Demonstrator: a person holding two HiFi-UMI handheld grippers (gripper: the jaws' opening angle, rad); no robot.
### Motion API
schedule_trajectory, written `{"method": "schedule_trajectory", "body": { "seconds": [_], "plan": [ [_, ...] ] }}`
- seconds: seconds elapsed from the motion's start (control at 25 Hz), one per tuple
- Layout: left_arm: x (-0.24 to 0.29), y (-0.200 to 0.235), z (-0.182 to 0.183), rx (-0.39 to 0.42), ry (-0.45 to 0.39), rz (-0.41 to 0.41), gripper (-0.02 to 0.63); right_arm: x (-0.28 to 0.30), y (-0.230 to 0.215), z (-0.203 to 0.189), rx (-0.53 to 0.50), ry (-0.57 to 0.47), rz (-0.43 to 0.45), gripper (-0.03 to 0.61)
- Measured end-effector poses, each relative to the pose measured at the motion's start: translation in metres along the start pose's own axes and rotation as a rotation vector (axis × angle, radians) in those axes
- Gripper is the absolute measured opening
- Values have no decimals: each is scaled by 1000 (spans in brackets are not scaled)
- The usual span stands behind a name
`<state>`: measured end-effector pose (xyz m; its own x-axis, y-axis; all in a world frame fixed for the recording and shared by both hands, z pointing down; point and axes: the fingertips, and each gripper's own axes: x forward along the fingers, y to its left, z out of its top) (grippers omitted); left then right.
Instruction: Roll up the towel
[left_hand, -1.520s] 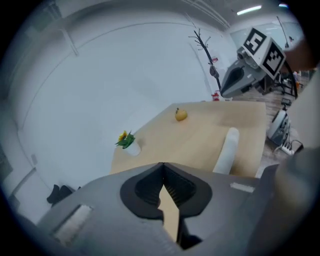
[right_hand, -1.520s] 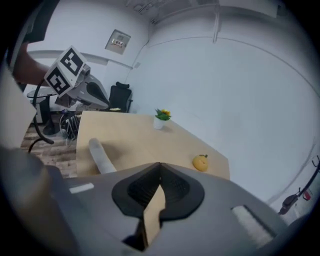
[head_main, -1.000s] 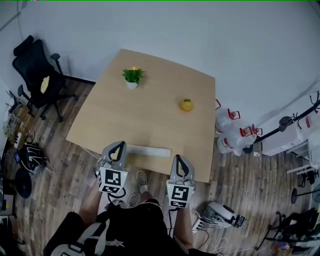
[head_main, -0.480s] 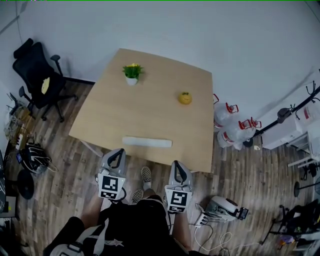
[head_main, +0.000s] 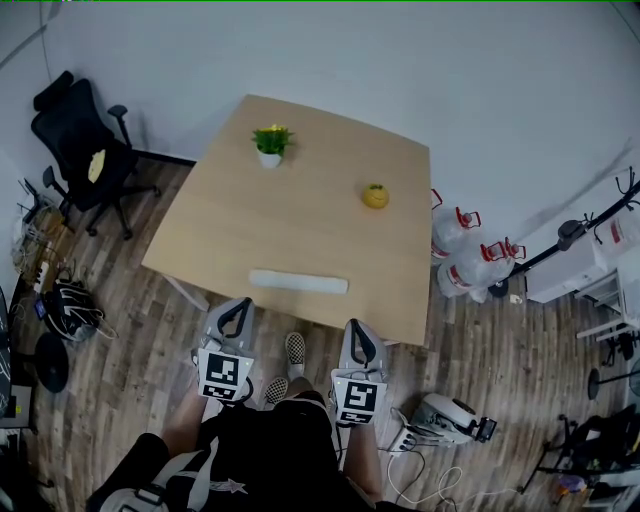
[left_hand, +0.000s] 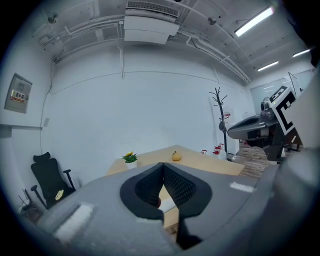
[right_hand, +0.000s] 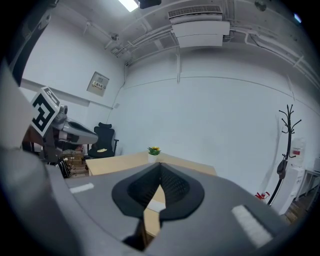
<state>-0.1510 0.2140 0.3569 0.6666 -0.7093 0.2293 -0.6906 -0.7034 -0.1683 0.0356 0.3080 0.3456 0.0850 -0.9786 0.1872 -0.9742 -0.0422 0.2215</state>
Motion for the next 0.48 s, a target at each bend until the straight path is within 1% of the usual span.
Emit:
{"method": "schedule_trajectory", "body": {
  "seconds": [0.12, 0.28, 0.48],
  "plan": [
    [1, -2, 1, 7, 0, -3, 9, -2, -3, -6, 1, 18, -8, 6],
    [1, -3, -1, 9, 4, -12, 9, -1, 0, -2, -3, 5, 1, 6],
    [2, -8, -4, 11, 13, -22, 9, -3, 1, -7, -1, 16, 4, 6]
  ]
}}
